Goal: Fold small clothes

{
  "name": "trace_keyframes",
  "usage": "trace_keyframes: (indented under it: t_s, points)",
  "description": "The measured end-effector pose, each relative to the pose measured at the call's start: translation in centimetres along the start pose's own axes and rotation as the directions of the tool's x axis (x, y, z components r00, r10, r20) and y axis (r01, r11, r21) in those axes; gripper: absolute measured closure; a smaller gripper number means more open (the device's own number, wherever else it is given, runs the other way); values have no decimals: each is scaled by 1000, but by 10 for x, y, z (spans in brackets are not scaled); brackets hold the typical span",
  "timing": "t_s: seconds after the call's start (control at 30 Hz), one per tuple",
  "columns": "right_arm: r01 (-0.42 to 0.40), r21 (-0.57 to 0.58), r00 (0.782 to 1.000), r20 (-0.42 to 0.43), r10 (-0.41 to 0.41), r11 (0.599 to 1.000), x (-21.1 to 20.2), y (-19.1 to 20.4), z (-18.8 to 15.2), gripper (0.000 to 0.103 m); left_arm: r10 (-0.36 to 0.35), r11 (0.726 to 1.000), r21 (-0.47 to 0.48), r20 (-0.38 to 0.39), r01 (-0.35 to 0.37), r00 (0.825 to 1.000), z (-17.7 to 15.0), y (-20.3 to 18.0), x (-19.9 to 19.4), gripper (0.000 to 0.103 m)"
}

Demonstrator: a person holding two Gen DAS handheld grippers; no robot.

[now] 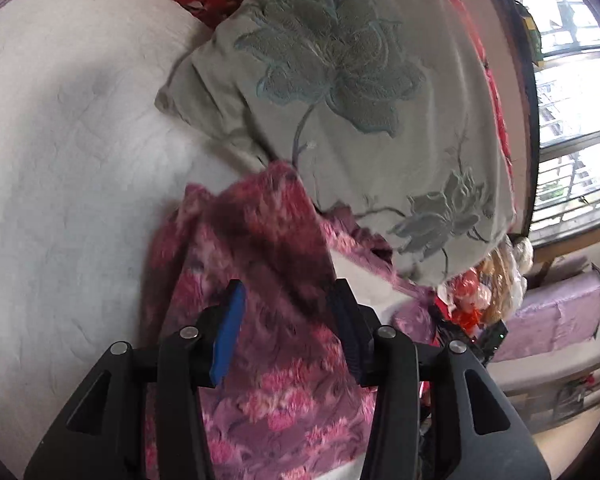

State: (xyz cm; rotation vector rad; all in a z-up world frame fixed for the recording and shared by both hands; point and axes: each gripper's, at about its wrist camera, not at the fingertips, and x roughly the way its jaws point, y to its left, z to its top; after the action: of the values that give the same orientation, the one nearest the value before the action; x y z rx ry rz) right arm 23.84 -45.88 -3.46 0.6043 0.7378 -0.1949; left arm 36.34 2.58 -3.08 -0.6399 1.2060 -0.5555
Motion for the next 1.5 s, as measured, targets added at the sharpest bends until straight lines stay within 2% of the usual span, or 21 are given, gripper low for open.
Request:
trace_keyframes:
  t_s: [0.03, 0.13, 0.2, 0.27, 0.3, 0.4, 0.43, 0.5, 0.53, 0.63, 0.77, 0.9, 0.97, 1.03, 1.1, 1.13, 1.17, 1.2, 1.27, 1.4, 1.5]
  points:
    - [32, 51, 999, 4, -32, 998, -1, -10, 5, 93, 3, 1000, -3, 0, -3, 1000, 4, 1, 0, 60]
    - [-47, 66, 998, -47, 50, 997, -1, -16, 7, 92, 3, 1000, 12, 11, -3, 1000, 9, 0, -2, 60]
    - [-82, -14, 995, -59, 81, 997, -4, 0, -2, 75, 8, 999, 32, 14, -8, 1000, 10, -3, -2, 56]
    - [-124, -77, 985, -131, 113, 989, 6, 18, -14, 37, 25, 999, 30, 9, -25, 1000, 10, -5, 2, 49]
    - [-102, -110, 984, -155, 84, 989, 12, 27, -19, 36, 28, 999, 24, 5, -28, 1000, 8, -4, 5, 49]
    - [14, -230, 975, -214, -65, 973, 40, 44, -37, 37, 38, 999, -10, -27, -39, 999, 7, -3, 16, 49]
    - [59, -277, 974, -196, -116, 959, 43, 50, -41, 45, 38, 999, -27, -27, -38, 999, 8, -2, 17, 49]
    - [44, -340, 984, -149, -99, 939, 36, 61, -41, 90, 32, 999, -35, -9, -32, 999, 13, -2, 14, 49]
    - [38, -320, 989, -125, -82, 947, 29, 62, -37, 102, 36, 999, -35, 11, -35, 999, 16, -2, 10, 49]
    - [20, -209, 1000, 15, -17, 978, 0, 47, -11, 101, 60, 997, -58, 69, -56, 996, 29, 3, 0, 49]
    - [101, -68, 995, 1, -101, 993, 3, 5, 6, 101, 65, 993, -104, 72, -58, 995, 39, 19, -5, 49]
    - [2, 97, 1000, 8, -3, 995, -3, -33, -2, 92, 41, 998, -54, 31, -40, 999, 35, 21, -1, 49]
    - [-24, 150, 1000, 5, 23, 988, 0, -41, -6, 64, 42, 999, -24, -14, -43, 999, 31, 19, 7, 43]
    - [-25, 182, 1000, -8, 27, 983, 3, -48, -12, 49, 90, 996, 12, -44, -90, 995, 24, 16, 18, 40]
    - [-60, 211, 996, -48, 71, 976, 15, -48, -13, 49, 142, 988, 74, -41, -138, 989, 16, 7, 26, 43]
    - [-80, 221, 992, -74, 98, 972, 21, -46, -15, 49, 161, 982, 107, -22, -158, 987, 12, 1, 26, 53]
    - [-74, 212, 992, -81, 93, 974, 20, -46, -16, 50, 183, 970, 163, 5, -182, 983, 8, -8, 26, 87]
    - [-72, 173, 994, -73, 85, 982, 21, -36, -19, 53, 200, 956, 215, 16, -199, 980, 5, -17, 25, 101]
    - [-94, 83, 992, -80, 101, 992, 18, -18, -15, 97, 213, 947, 236, 53, -219, 976, 2, -24, 19, 101]
    - [-183, 1, 982, 46, 183, 983, -18, 0, 2, 98, 195, 948, 224, 148, -225, 970, 10, -28, 0, 101]
    - [-197, 61, 975, 121, 189, 979, -27, -7, 12, 98, 263, 939, 184, 160, -290, 952, 17, -15, 10, 101]
